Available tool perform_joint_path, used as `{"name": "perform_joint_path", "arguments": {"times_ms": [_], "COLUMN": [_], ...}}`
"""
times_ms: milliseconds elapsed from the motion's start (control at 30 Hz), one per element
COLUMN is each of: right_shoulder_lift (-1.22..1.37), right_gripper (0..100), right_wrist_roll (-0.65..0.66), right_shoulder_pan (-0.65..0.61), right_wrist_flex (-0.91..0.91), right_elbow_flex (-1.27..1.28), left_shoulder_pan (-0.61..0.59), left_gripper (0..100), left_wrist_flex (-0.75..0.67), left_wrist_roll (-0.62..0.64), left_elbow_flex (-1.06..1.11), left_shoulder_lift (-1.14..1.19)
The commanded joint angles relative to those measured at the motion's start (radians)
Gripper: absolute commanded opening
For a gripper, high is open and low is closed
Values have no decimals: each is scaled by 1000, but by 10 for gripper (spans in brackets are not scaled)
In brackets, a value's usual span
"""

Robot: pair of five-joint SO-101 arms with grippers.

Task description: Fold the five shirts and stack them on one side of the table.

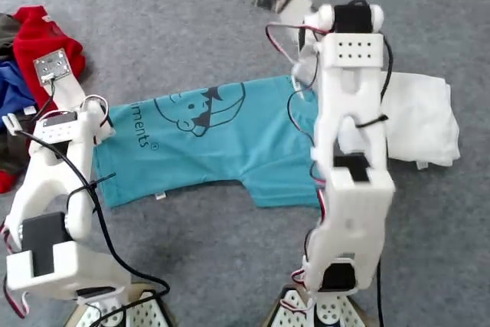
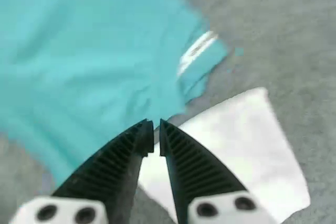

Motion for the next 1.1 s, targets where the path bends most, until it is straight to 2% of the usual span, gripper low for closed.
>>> {"name": "perform_joint_path", "arguments": {"times_ms": [0, 100, 267, 433, 633, 733, 1067], "right_shoulder_lift": [-277, -429, -645, -874, -1050, -1053, -935], "right_gripper": [39, 40, 72, 233, 237, 237, 237], "right_wrist_roll": [164, 262, 339, 351, 321, 282, 281], "right_shoulder_pan": [15, 9, -17, -32, -175, -198, -198], "right_wrist_flex": [-77, -149, -256, -384, -549, -672, -726], "right_elbow_flex": [420, 667, 1027, 1333, 1666, 1758, 1765], "left_shoulder_pan": [-7, -8, -21, -24, -22, -28, -28], "left_gripper": [30, 30, 30, 30, 30, 30, 30], "left_wrist_flex": [-18, -25, -25, -25, -26, -26, -26], "left_wrist_roll": [-8, -8, -8, -8, -14, -14, -15], "left_elbow_flex": [-1, -10, -12, -15, -15, -15, -15], "left_shoulder_lift": [-51, -49, -49, -49, -48, -48, -48]}}
